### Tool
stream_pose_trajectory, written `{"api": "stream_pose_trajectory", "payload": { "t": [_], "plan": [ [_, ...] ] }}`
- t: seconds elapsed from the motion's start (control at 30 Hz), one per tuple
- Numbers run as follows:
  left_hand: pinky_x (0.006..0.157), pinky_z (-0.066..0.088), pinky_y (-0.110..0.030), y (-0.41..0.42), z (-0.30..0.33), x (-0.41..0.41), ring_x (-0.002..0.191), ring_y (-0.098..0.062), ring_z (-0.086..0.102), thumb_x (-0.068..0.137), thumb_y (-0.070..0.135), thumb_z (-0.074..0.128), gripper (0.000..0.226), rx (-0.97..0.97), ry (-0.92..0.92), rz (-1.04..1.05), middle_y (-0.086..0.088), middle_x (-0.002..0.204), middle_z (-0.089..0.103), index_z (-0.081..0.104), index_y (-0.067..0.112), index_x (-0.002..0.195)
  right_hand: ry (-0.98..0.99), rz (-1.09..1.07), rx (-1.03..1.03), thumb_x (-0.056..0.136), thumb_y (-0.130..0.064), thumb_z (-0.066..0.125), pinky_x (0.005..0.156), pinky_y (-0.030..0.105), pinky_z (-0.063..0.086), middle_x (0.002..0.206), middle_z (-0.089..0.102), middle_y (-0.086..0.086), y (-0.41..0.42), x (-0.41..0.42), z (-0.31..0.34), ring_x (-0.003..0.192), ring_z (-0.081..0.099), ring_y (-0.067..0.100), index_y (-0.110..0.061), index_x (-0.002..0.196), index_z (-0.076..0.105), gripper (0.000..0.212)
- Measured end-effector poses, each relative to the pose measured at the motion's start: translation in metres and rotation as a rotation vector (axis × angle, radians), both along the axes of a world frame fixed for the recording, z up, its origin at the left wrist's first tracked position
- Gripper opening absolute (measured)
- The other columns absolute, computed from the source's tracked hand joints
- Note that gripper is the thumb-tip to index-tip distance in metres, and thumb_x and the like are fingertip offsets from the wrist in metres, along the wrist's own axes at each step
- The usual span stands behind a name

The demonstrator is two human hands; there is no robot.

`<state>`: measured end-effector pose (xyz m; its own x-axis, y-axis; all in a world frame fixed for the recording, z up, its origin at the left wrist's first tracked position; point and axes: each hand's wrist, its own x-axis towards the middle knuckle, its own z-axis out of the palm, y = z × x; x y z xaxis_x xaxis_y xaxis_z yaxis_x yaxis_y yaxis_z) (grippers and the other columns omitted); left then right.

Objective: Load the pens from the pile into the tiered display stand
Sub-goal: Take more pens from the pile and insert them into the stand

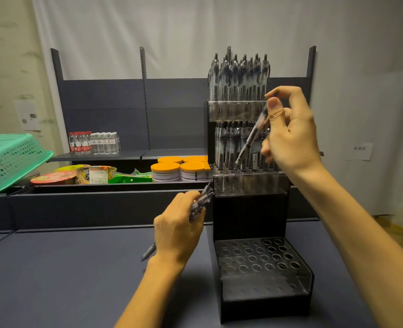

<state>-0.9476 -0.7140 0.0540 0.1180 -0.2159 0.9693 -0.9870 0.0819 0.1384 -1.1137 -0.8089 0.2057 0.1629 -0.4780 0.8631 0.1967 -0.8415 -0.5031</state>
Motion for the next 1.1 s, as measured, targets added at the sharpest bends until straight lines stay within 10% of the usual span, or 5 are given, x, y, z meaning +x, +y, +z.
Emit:
{"api": "stream_pose_trajectory", "payload": {
  "t": [0.5,0.67,0.8,1.1],
  "plan": [
    [0.049,0.055,-0.033,0.0,0.0,0.0,0.065,-0.017,0.063,0.087,0.024,0.055,0.02,0.007,-0.004,-0.011,-0.004,0.084,0.067,0.053,0.021,0.107,0.137,-0.207,-0.136,0.093,-0.025,0.063,0.053,0.013,0.049,0.079,0.069,-0.002,0.002,0.021,0.002,0.052,0.061,0.007,-0.018,0.113,0.064,0.021],
    [0.049,0.055,-0.031,0.0,0.001,0.0,0.064,-0.017,0.063,0.088,0.026,0.054,0.019,0.005,-0.003,-0.012,-0.004,0.084,0.067,0.053,0.021,0.106,0.166,-0.436,-0.237,0.091,-0.031,0.065,0.063,-0.001,0.027,0.095,0.063,0.005,-0.001,0.026,-0.003,0.08,0.049,0.007,-0.021,0.111,0.07,0.023],
    [0.049,0.055,-0.033,0.001,0.001,0.0,0.065,-0.017,0.063,0.088,0.026,0.054,0.019,0.001,-0.002,-0.025,-0.004,0.084,0.067,0.053,0.021,0.107,0.248,-0.398,-0.232,0.092,-0.029,0.064,0.07,0.014,0.038,0.09,0.066,0.001,0.0,0.022,-0.004,0.075,0.054,0.008,-0.02,0.111,0.072,0.022],
    [0.054,0.055,-0.029,-0.001,0.0,0.002,0.068,-0.016,0.063,0.087,0.024,0.055,0.021,-0.016,0.007,-0.051,-0.005,0.086,0.067,0.054,0.019,0.108,0.23,-0.285,-0.192,0.09,-0.024,0.067,0.059,-0.001,0.035,0.066,0.056,-0.013,0.01,0.014,-0.023,0.061,0.054,-0.003,-0.02,0.114,0.065,0.025]
  ]
}}
